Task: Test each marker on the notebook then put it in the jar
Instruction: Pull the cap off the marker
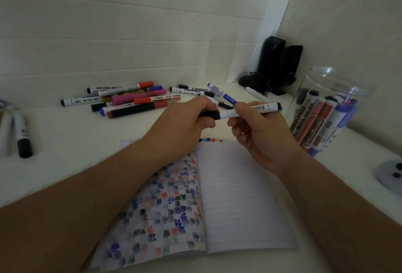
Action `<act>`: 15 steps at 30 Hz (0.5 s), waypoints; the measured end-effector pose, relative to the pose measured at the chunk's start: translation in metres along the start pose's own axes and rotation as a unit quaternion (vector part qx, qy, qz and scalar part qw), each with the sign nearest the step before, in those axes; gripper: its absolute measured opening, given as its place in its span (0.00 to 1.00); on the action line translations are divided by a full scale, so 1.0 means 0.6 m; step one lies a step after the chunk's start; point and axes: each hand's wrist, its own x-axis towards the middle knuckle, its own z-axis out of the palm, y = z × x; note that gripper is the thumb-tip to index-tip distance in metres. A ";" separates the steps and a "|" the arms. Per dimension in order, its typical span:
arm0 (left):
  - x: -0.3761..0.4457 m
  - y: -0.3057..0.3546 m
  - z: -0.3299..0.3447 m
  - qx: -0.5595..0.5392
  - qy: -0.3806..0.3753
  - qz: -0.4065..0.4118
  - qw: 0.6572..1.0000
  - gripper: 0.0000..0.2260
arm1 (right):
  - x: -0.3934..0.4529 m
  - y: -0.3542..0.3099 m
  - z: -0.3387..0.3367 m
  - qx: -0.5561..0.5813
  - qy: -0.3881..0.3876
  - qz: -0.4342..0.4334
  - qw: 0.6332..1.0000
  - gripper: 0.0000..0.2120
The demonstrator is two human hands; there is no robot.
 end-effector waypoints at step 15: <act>-0.010 -0.026 -0.001 0.003 -0.076 0.023 0.997 0.22 | -0.058 -0.125 0.000 -0.332 0.107 -0.243 0.905 0.14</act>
